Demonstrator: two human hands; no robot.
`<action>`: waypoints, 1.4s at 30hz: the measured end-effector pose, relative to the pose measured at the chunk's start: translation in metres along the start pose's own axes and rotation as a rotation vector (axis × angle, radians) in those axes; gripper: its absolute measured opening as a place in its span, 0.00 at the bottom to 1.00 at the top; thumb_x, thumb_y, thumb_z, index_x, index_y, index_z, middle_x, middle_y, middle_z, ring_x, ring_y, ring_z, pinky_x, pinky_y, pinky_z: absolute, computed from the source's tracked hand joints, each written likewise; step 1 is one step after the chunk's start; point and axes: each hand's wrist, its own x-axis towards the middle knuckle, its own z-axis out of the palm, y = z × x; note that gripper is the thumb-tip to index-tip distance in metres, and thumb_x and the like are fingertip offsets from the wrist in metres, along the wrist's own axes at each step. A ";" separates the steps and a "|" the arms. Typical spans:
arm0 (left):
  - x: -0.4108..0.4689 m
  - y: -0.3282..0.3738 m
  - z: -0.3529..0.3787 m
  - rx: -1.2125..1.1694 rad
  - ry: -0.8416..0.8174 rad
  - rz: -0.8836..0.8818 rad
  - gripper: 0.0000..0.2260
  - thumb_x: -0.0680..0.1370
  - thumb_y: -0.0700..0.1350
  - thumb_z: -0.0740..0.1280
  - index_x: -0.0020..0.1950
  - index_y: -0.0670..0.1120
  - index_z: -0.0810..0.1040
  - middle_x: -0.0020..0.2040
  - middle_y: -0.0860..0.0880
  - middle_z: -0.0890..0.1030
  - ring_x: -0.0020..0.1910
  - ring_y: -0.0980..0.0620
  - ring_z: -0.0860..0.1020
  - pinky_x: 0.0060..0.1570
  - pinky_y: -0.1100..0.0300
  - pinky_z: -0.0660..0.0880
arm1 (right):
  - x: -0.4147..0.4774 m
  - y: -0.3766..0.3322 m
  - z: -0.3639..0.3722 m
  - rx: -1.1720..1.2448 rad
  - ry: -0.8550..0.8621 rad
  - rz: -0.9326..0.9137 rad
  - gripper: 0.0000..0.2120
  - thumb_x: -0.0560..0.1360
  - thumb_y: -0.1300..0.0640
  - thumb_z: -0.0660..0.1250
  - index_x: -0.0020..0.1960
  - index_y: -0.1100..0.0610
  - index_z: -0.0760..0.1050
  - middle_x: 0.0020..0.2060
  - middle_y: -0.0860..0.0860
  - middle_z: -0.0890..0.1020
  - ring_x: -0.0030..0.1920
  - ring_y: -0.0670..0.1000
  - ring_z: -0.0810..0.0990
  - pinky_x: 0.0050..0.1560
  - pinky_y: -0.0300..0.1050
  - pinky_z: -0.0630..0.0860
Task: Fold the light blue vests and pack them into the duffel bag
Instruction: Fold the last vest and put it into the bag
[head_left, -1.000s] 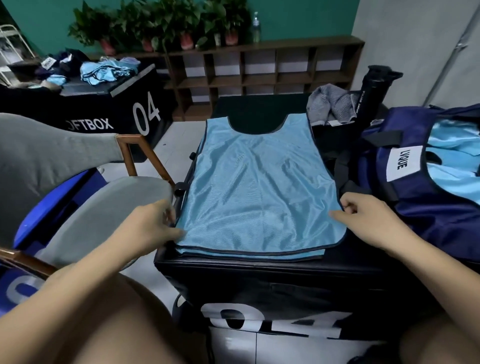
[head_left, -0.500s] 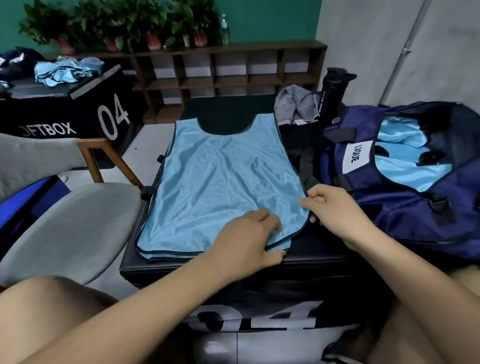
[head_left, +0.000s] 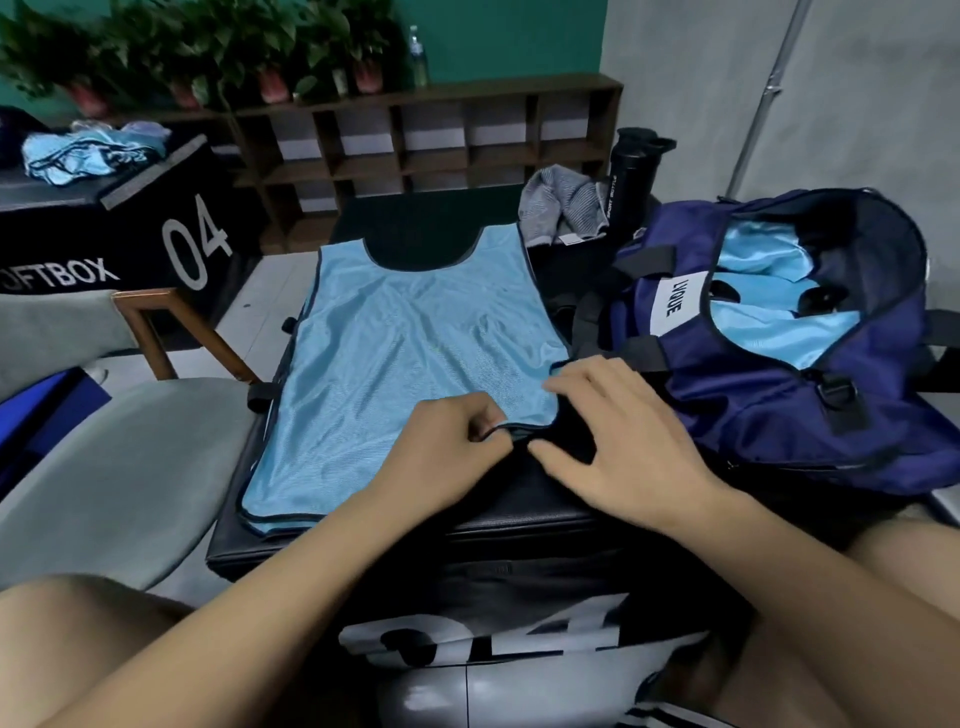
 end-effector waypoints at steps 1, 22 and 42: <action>-0.001 0.002 -0.002 -0.012 -0.001 -0.002 0.05 0.75 0.46 0.72 0.40 0.53 0.79 0.35 0.57 0.81 0.37 0.60 0.78 0.40 0.69 0.69 | -0.001 -0.003 0.003 -0.044 -0.021 -0.046 0.30 0.76 0.37 0.72 0.70 0.54 0.76 0.66 0.48 0.75 0.67 0.54 0.74 0.66 0.52 0.73; -0.022 -0.014 0.007 0.156 -0.218 0.278 0.10 0.79 0.58 0.74 0.46 0.55 0.78 0.41 0.58 0.79 0.42 0.58 0.79 0.45 0.56 0.77 | -0.009 0.043 0.007 -0.381 -0.216 -0.433 0.07 0.77 0.59 0.65 0.54 0.54 0.78 0.48 0.51 0.76 0.50 0.58 0.75 0.53 0.54 0.72; -0.068 -0.129 -0.142 0.488 0.193 -0.345 0.14 0.75 0.55 0.78 0.41 0.51 0.75 0.36 0.54 0.80 0.36 0.53 0.78 0.34 0.54 0.73 | -0.022 0.048 0.006 -0.215 -0.166 -0.341 0.07 0.77 0.62 0.71 0.53 0.54 0.79 0.48 0.48 0.78 0.49 0.56 0.77 0.52 0.54 0.73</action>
